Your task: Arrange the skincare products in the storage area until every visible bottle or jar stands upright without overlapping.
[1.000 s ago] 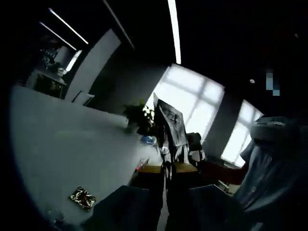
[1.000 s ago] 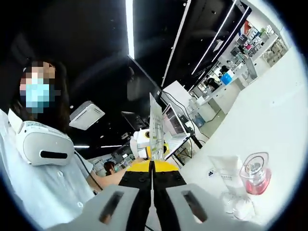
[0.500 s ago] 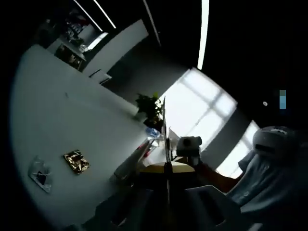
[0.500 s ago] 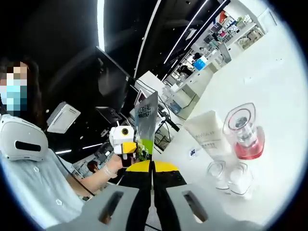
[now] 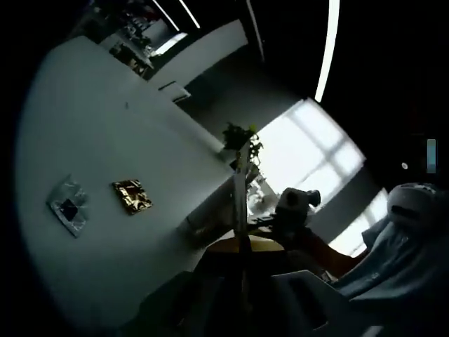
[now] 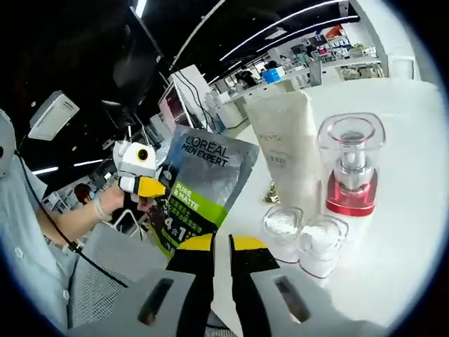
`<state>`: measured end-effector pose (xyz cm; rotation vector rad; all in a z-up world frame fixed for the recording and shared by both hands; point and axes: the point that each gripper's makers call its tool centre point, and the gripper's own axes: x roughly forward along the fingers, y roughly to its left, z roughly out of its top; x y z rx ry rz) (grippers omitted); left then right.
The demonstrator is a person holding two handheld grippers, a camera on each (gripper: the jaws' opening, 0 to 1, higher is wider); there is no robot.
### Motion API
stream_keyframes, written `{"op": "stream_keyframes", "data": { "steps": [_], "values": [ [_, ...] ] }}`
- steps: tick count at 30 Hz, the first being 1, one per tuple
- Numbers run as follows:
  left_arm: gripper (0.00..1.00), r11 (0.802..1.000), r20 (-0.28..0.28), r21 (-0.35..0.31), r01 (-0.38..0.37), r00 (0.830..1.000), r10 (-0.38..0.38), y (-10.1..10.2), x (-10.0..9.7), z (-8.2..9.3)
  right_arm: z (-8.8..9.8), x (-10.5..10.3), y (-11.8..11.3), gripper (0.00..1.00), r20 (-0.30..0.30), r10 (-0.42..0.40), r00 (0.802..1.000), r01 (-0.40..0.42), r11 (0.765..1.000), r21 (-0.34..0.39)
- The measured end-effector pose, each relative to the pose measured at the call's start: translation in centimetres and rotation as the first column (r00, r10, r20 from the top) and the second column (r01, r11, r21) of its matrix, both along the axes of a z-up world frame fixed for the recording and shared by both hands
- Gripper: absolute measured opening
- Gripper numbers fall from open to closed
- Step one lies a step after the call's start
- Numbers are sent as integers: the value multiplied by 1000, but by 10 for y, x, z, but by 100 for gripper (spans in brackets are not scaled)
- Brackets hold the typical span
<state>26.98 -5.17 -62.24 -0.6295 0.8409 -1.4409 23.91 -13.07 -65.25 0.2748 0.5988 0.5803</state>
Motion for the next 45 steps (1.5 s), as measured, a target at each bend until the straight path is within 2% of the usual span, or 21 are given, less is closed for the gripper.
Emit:
{"op": "stream_keyframes", "data": {
  "steps": [3, 7, 16, 26, 30, 39, 41, 44, 45],
  "values": [
    [0, 1000, -34, 10, -6, 999, 6, 2, -2, -10, -2, -2, -1, 8, -4, -2, 1000, 2, 1000, 9],
    [0, 999, -41, 40, 0, 999, 2, 3, -3, -23, -7, -5, 1, 7, -19, 18, 1000, -18, 1000, -10],
    [0, 991, -97, 121, -52, 993, 64, 4, 12, -57, -1, -5, 1, 8, -5, 43, 999, -43, 998, -51],
    [0, 982, -119, 169, -80, 988, 101, -1, 15, -73, -1, -5, 8, 8, 2, 67, 998, -67, 995, -78],
    [0, 972, -101, 212, -103, 987, 127, 0, 20, -83, -6, -5, 12, 8, -3, 70, 998, -70, 995, -77],
    [0, 956, -51, 258, -138, 986, 157, -2, 22, -90, -20, -6, 20, 8, -14, 88, 996, -89, 988, -129],
    [0, 945, -16, 291, -150, 987, 162, -1, 23, -94, -22, -5, 21, 8, -16, 89, 996, -90, 987, -130],
    [0, 939, 18, 309, -153, 988, 155, -1, 23, -94, -24, -6, 23, 8, -24, 99, 995, -101, 986, -131],
    [0, 932, 64, 327, -158, 987, 145, 0, 24, -95, -24, -7, 24, 8, -25, 102, 994, -105, 986, -129]
  ]
}}
